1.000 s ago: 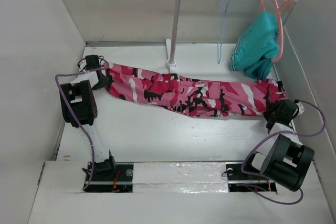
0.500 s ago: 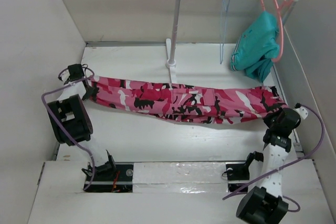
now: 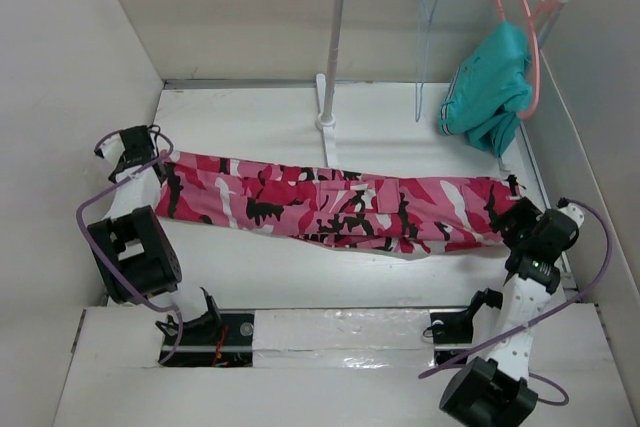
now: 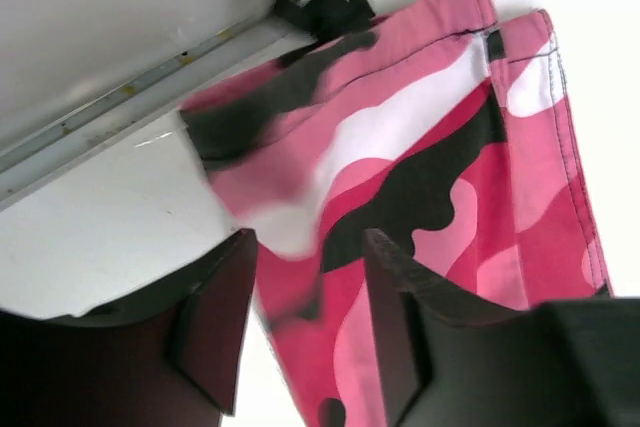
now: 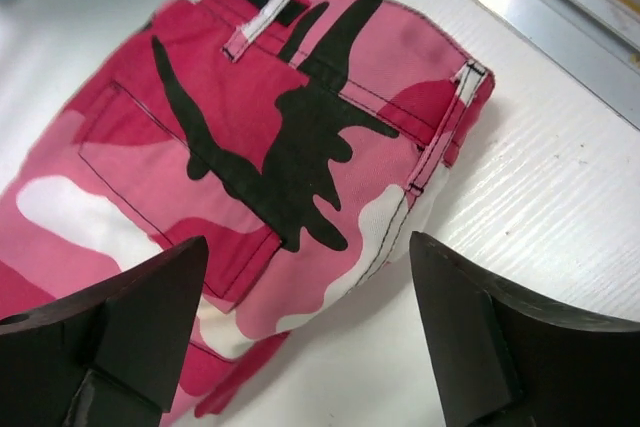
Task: Place the trousers on the hanger
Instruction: Fold the trousers at the center of the board.
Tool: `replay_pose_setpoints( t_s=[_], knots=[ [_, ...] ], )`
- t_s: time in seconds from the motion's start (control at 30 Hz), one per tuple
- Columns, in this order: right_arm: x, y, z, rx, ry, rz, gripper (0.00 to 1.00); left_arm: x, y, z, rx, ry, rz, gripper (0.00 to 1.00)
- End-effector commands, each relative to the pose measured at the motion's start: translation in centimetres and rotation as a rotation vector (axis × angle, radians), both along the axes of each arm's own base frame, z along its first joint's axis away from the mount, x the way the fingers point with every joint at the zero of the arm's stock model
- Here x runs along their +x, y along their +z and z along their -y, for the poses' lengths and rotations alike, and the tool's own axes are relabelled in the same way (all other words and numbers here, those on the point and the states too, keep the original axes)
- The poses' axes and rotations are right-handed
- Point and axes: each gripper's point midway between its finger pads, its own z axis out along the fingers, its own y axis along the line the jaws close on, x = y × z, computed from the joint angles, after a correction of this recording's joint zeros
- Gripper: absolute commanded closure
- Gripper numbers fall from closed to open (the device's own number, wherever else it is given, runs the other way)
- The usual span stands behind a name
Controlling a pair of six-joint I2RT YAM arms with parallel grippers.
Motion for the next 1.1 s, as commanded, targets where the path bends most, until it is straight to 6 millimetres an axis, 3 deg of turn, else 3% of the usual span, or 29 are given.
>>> replay_pose_setpoints(
  t_s=[0.0, 0.07, 0.1, 0.13, 0.2, 0.23, 0.27, 0.3, 0.37, 0.4, 0.47, 0.5, 0.53, 0.6, 0.63, 0.7, 0.73, 0.8, 0.83, 0.93, 1.07],
  knots=[
    [2.6, 5.0, 0.3, -0.096, 0.126, 0.082, 0.08, 0.1, 0.8, -0.7, 0.017, 0.036, 0.024, 0.51],
    [3.3, 6.4, -1.1, -0.075, 0.202, 0.129, 0.09, 1.5, 2.3, 0.1, 0.007, 0.003, 0.072, 0.49],
    [3.4, 8.1, -1.6, -0.101, 0.227, 0.191, 0.09, 1.9, 2.8, 0.6, 0.004, -0.013, 0.085, 0.49],
    [3.9, 8.8, -3.5, -0.098, 0.305, 0.225, 0.13, 2.6, 3.9, 1.0, 0.007, -0.025, 0.109, 0.49],
    [4.3, 9.2, -6.1, -0.091, 0.392, 0.268, 0.26, 3.7, 4.8, 3.2, 0.009, -0.083, 0.129, 0.5],
    [4.4, 9.4, -8.7, -0.083, 0.484, 0.294, 0.44, 4.3, 5.8, 4.2, 0.014, -0.112, 0.158, 0.52],
    [4.2, 8.8, -9.0, -0.083, 0.473, 0.276, 0.82, 5.5, 6.5, 7.2, 0.022, -0.193, 0.185, 0.62],
    [4.0, 8.2, -9.1, -0.084, 0.457, 0.248, 0.98, 6.0, 7.0, 9.2, 0.026, -0.249, 0.201, 0.68],
    [3.6, 7.8, -7.2, -0.143, 0.323, 0.214, 1.0, 6.6, 8.6, 14.0, 0.033, -0.375, 0.249, 0.83],
    [3.4, 7.7, -6.5, -0.149, 0.277, 0.216, 1.0, 6.7, 9.1, 19.1, 0.02, -0.497, 0.268, 0.9],
    [3.1, 7.7, -5.3, -0.157, 0.199, 0.207, 1.0, 6.2, 10.2, 24.3, -0.029, -0.599, 0.317, 1.0],
    [3.1, 7.5, -4.8, -0.148, 0.167, 0.202, 0.91, 5.6, 10.2, 27.1, -0.073, -0.663, 0.33, 1.0],
    [3.3, 7.5, -4.3, -0.149, 0.14, 0.201, 0.57, 4.4, 10.3, 31.3, -0.114, -0.765, 0.364, 1.0],
    [3.3, 5.8, -2.1, -0.125, 0.049, 0.117, 0.19, 2.9, 10.3, 35.1, -0.183, -0.842, 0.402, 1.0],
    [3.7, 5.7, -1.4, -0.123, 0.035, 0.112, 0.0, 1.7, 10.2, 38.0, -0.212, -0.913, 0.431, 1.0],
    [4.1, 4.1, 0.0, -0.072, 0.012, 0.044, 0.0, 0.8, 9.4, 39.7, -0.216, -0.946, 0.428, 1.0],
    [3.7, 3.6, 1.8, -0.059, -0.047, 0.037, 0.0, 0.3, 8.0, 40.4, -0.209, -0.964, 0.393, 1.0],
    [3.9, 1.8, 2.4, 0.01, -0.037, 0.019, 0.0, -0.4, 7.1, 42.1, -0.193, -0.999, 0.381, 1.0],
    [3.2, 1.2, 3.6, 0.031, -0.082, 0.006, 0.0, -0.8, 5.9, 42.5, -0.176, -1.011, 0.355, 1.0],
    [2.5, 0.0, 4.4, 0.056, -0.116, 0.005, 0.0, -1.9, 3.9, 44.2, -0.151, -1.051, 0.333, 1.0],
    [3.3, -0.8, 4.0, 0.078, -0.089, 0.059, 0.0, -2.5, 1.1, 44.9, -0.156, -1.077, 0.3, 1.0]
  ],
)
